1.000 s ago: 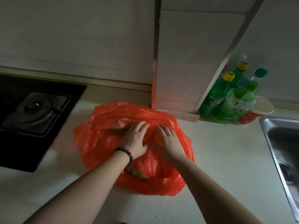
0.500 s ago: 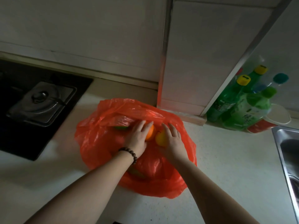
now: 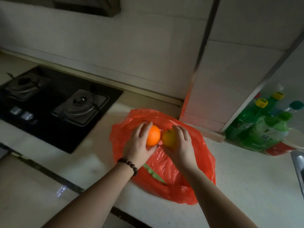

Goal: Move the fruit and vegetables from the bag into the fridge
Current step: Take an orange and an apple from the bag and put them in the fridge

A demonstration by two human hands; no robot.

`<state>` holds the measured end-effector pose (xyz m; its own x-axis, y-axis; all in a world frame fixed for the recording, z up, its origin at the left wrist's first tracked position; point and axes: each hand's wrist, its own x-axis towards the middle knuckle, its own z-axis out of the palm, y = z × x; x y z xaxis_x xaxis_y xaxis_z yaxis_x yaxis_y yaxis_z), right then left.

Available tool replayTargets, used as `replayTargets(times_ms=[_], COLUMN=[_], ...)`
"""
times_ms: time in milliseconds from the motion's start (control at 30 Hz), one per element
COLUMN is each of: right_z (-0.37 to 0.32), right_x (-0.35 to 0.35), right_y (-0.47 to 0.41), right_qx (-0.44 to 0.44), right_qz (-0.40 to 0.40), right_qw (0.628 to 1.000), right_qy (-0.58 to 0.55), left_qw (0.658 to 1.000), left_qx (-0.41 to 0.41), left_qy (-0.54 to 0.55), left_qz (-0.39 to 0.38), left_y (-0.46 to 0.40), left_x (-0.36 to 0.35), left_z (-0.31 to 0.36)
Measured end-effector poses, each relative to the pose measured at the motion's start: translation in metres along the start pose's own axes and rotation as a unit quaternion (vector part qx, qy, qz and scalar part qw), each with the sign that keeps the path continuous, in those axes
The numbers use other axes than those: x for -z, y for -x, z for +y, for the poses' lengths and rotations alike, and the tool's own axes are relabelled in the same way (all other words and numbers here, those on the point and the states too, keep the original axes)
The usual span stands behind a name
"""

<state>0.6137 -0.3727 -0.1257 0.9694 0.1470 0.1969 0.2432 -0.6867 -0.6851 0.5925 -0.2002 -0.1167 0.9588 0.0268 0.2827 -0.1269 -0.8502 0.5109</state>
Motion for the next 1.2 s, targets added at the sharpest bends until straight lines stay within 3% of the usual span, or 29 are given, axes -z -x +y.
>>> replayTargets(times_ms=[200, 433, 600, 833, 1200], right_z=[-0.088, -0.229, -0.343, -0.468, -0.604], right_x=[-0.035, -0.113, -0.182, -0.272, -0.398], right_y=[0.003, 0.034, 0.074, 0.138, 0.157], right_qx=[0.056, 0.146, 0.216, 0.308, 0.421], right_qz=[-0.009, -0.062, -0.113, -0.221, -0.283], right_qw=[0.998, 0.985, 0.965, 0.909, 0.840], right_qy=[-0.034, -0.069, -0.095, -0.171, -0.192], left_qw=[0.994, 0.970, 0.934, 0.876, 0.784], left_qx=[0.059, 0.157, 0.238, 0.316, 0.420], left_qy=[-0.021, -0.037, -0.053, -0.094, -0.153], left_qz=[0.093, 0.185, 0.261, 0.352, 0.432], left_y=[0.030, 0.123, 0.210, 0.310, 0.370], left_x=[0.086, 0.214, 0.301, 0.400, 0.497], left_z=[-0.048, -0.136, -0.198, -0.263, -0.370])
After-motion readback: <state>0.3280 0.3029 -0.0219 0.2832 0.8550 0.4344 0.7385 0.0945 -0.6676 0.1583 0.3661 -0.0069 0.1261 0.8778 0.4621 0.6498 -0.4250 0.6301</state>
